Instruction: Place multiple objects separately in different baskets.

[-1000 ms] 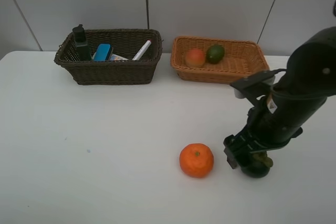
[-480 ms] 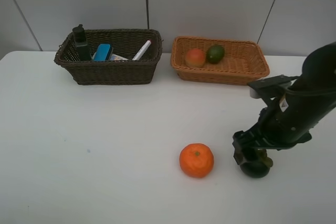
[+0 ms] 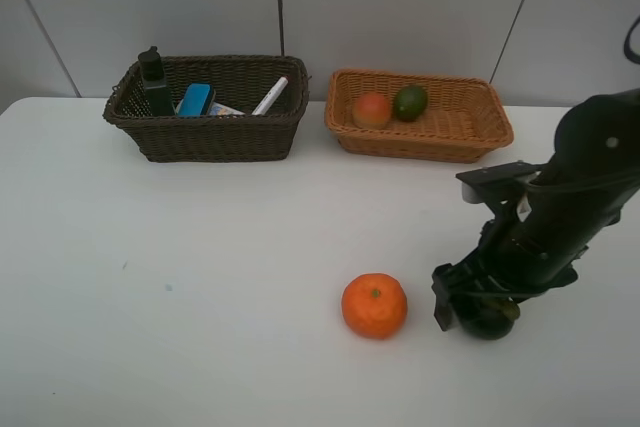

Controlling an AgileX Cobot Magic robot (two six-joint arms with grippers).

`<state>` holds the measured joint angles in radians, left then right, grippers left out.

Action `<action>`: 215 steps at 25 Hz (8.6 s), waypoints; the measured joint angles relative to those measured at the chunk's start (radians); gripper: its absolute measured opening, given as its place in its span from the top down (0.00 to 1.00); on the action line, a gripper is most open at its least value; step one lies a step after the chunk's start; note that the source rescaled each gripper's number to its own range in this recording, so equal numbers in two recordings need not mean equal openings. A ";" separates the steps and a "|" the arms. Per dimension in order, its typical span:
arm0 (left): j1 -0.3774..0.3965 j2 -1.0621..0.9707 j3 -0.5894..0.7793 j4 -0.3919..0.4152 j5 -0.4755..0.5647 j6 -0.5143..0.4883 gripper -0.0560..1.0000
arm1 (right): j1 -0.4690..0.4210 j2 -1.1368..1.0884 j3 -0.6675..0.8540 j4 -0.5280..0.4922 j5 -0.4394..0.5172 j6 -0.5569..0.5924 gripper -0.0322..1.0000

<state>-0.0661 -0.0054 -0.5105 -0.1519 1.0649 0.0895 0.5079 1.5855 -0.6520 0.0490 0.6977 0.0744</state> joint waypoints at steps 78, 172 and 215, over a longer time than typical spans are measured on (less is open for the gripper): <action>0.000 0.000 0.000 0.000 0.000 0.000 0.00 | -0.318 0.587 -1.239 -0.069 0.507 -0.027 0.00; 0.000 0.000 0.000 0.000 0.000 0.000 0.00 | 0.251 0.222 -0.438 0.079 0.170 0.153 0.32; 0.000 0.000 0.000 0.000 0.000 0.000 0.00 | -0.380 0.401 -1.066 -0.136 0.210 0.079 0.00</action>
<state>-0.0661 -0.0054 -0.5105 -0.1519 1.0649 0.0895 0.1276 1.9861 -1.7181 -0.0870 0.9079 0.1531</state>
